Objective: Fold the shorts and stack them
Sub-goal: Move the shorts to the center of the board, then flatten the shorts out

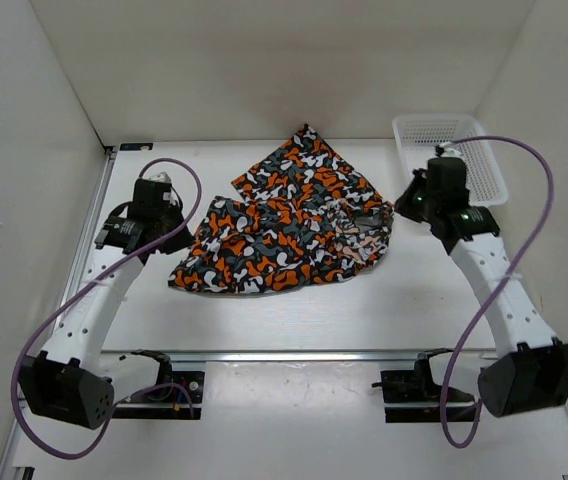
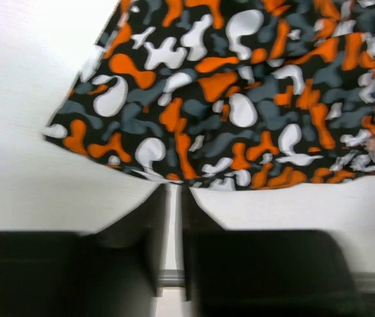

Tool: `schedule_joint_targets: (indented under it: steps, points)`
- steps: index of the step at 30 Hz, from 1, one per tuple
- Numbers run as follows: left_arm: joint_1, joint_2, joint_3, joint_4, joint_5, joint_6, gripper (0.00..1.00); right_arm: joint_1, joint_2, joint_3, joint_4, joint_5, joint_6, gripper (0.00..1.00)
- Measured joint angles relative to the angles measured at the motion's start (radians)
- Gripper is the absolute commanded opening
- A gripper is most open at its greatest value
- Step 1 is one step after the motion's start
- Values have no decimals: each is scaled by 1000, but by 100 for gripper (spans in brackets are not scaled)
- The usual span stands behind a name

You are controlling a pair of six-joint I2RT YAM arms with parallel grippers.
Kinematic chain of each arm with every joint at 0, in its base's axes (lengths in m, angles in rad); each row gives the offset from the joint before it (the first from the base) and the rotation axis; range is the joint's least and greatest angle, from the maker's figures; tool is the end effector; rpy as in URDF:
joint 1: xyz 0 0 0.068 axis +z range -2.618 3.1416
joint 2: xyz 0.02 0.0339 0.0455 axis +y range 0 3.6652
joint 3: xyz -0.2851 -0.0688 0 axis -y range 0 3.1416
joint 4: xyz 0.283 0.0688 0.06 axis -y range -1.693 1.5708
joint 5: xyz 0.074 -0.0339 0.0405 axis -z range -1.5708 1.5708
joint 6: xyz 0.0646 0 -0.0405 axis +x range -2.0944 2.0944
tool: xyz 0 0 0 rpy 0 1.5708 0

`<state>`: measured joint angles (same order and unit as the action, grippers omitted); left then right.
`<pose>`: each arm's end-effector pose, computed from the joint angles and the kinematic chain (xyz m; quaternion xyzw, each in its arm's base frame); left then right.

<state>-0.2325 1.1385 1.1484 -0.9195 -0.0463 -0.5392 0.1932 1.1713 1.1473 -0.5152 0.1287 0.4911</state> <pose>0.2615 -0.0588 0.3258 -0.1519 0.9334 -0.1018 0.3089 0.3077 0.0518 0.3585 0.1602 0.8538 0.1124 0.4824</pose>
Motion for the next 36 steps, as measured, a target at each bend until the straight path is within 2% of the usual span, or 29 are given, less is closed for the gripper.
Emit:
schedule_joint_targets:
  steps: [1,2,3,5,7,12,16,19,20,22,23,24,29,36]
  points:
    - [10,15,0,-1,-1,-2,42,26,35,27,-4,0,4,40]
    - [21,35,0,-1,-3,-6,73,58,80,49,-6,-4,8,51]
    - [34,62,-1,0,-3,-6,84,86,121,61,-12,-8,12,60]
    - [57,117,-13,9,3,-14,99,147,222,84,-30,-23,14,78]
    - [86,165,-56,26,21,-24,99,203,344,120,-56,-39,11,78]
    - [142,209,-211,46,82,-55,91,279,601,247,-96,-83,5,74]
    - [148,216,-286,69,109,-90,91,293,705,278,-98,-133,23,71]
    - [150,252,-301,103,126,-108,73,293,736,278,-99,-164,48,53]
    - [151,274,-303,122,131,-116,47,293,744,278,-93,-173,56,38]
    - [152,315,-303,153,132,-128,18,293,760,278,-83,-187,72,16]
    - [152,338,-303,167,132,-129,10,293,768,280,-83,-190,79,7]
    - [152,359,-302,175,131,-130,10,293,776,284,-83,-192,87,0]
    - [152,432,-271,185,131,-128,10,293,790,360,-115,-166,99,0]
    - [159,473,-19,179,125,-128,10,278,789,662,-193,-109,52,0]
